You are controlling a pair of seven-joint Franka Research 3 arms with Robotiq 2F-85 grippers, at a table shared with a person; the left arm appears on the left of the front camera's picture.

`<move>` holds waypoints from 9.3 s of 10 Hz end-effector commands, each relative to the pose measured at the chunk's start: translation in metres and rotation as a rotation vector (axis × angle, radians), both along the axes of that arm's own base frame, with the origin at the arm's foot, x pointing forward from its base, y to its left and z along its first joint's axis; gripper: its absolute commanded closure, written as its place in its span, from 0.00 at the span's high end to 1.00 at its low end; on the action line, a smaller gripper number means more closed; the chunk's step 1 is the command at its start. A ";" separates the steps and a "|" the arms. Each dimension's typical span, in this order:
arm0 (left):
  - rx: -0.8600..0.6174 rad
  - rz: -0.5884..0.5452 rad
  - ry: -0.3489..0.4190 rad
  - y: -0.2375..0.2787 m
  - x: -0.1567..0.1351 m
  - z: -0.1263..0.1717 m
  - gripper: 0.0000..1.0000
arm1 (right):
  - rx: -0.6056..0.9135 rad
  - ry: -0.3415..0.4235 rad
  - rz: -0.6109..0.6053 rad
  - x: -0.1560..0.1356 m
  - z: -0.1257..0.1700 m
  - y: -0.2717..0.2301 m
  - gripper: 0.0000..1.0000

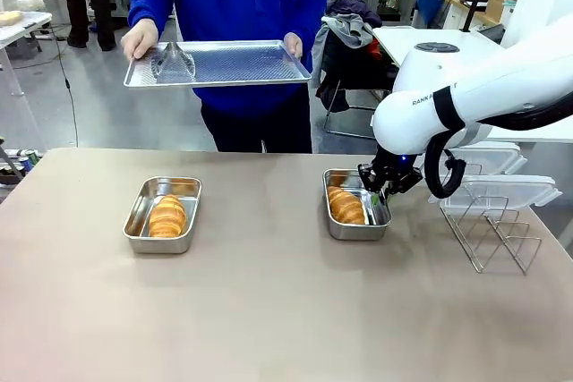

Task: Place the bread in airtight containers.
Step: Once an object is inside an Airtight Container , place the container in the center of the table, then pick up one Airtight Container lid and hand it to the human.

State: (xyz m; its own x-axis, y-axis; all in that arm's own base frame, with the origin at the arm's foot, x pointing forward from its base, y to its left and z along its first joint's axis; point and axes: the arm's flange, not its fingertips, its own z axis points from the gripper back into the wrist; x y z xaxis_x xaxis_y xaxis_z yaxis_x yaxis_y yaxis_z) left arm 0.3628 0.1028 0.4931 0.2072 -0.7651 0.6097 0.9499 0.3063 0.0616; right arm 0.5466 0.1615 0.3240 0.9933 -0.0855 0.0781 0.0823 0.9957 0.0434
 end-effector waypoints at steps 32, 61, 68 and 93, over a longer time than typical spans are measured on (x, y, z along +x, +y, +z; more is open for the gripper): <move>0.000 -0.015 -0.002 0.001 -0.001 -0.001 1.00 | 0.182 -0.583 0.890 -0.123 0.197 -0.150 1.00; 0.000 -0.015 -0.002 0.001 -0.001 -0.001 1.00 | -0.291 -0.297 1.598 -0.109 0.106 -0.208 0.00; 0.000 -0.015 -0.002 0.001 -0.001 -0.001 1.00 | -0.312 -0.291 1.622 -0.111 0.112 -0.209 0.00; 0.000 -0.015 -0.002 0.001 -0.001 -0.001 1.00 | -0.542 -0.729 2.074 -0.085 0.293 -0.055 0.00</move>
